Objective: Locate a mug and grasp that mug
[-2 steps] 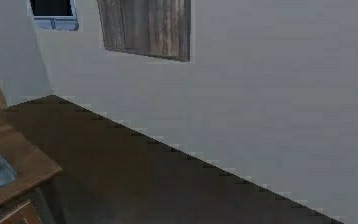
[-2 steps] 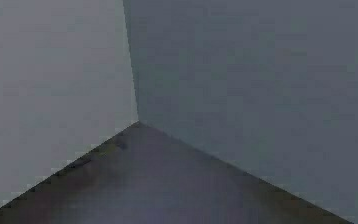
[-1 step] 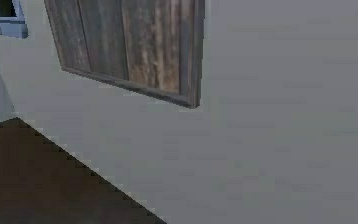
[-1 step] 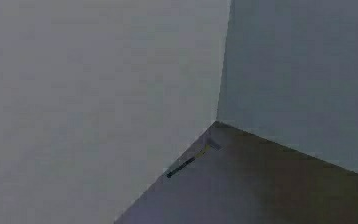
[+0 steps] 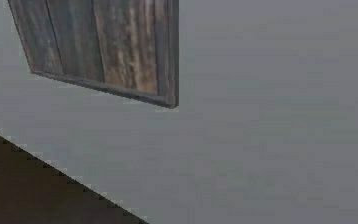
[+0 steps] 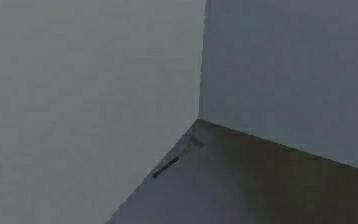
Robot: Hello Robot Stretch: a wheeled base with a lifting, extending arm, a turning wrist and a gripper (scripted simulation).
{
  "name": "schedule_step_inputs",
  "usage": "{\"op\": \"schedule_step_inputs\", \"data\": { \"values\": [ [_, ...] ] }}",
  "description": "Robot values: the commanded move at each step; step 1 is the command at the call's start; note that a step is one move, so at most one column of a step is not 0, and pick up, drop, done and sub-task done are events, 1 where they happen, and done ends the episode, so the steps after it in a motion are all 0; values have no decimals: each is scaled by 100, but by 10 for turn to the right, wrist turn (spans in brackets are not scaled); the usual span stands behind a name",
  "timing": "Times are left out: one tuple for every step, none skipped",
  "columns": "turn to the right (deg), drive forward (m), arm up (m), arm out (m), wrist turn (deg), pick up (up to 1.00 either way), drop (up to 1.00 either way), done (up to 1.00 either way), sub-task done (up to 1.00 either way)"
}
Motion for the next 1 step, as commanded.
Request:
{"op": "schedule_step_inputs", "data": {
  "values": [
    [0, 30, 0, 0, 0, 0, 0, 0, 0]
  ]
}}
